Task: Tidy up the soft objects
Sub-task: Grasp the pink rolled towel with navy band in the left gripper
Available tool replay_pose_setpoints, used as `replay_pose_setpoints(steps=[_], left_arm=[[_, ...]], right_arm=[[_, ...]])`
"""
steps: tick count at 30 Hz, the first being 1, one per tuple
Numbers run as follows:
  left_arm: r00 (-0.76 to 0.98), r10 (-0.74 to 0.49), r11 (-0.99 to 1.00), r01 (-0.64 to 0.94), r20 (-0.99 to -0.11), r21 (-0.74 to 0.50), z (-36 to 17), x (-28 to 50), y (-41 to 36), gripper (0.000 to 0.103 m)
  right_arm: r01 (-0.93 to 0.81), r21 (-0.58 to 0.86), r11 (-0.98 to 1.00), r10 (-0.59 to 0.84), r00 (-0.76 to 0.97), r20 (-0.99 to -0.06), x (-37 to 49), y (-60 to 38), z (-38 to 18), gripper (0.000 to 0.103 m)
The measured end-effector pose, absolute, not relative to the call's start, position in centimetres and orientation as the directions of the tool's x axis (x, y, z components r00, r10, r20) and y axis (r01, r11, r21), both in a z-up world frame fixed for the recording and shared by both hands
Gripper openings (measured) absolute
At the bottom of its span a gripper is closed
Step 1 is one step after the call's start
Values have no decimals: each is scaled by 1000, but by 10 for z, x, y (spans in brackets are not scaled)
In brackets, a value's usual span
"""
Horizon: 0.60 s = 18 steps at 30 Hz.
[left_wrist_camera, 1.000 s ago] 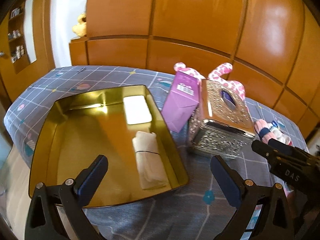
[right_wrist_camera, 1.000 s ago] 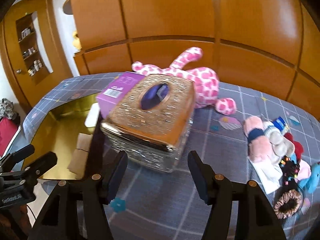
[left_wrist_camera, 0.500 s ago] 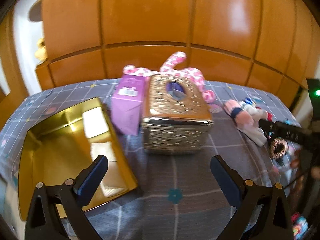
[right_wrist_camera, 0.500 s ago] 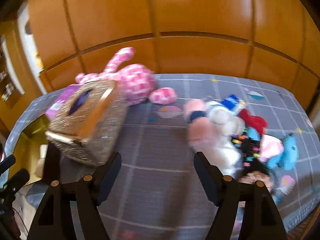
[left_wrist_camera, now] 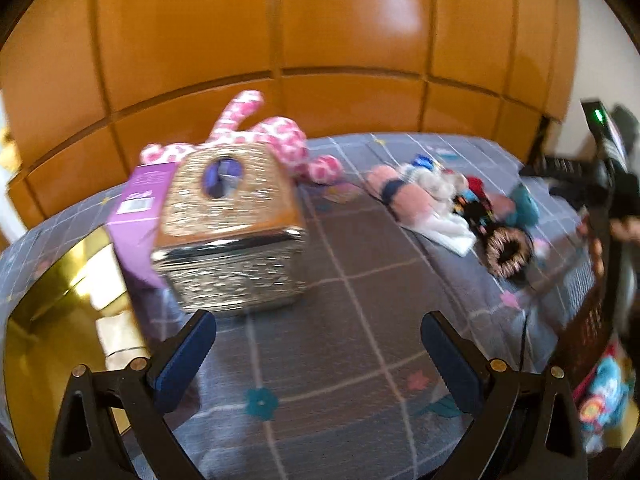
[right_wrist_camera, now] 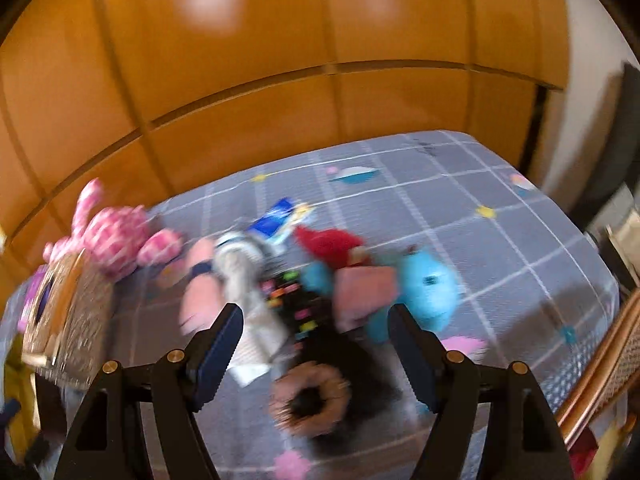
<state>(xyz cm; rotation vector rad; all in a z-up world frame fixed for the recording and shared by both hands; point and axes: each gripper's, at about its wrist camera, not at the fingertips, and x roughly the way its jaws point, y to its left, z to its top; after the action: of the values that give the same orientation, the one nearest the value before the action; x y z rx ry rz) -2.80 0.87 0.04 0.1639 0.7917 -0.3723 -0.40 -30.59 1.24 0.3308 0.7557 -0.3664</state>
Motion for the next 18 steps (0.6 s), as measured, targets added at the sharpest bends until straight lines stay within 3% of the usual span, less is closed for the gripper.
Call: replay_pose_setpoints(steps=[7, 18], left_arm=[[558, -286, 901, 432, -779, -21, -10, -13, -22, 103], [451, -320, 903, 412, -833, -124, -32, 28, -61, 101]], right_arm=[[528, 286, 800, -221, 702, -677, -8, -354, 12, 76], [440, 373, 817, -139, 778, -613, -16, -352, 15, 76]])
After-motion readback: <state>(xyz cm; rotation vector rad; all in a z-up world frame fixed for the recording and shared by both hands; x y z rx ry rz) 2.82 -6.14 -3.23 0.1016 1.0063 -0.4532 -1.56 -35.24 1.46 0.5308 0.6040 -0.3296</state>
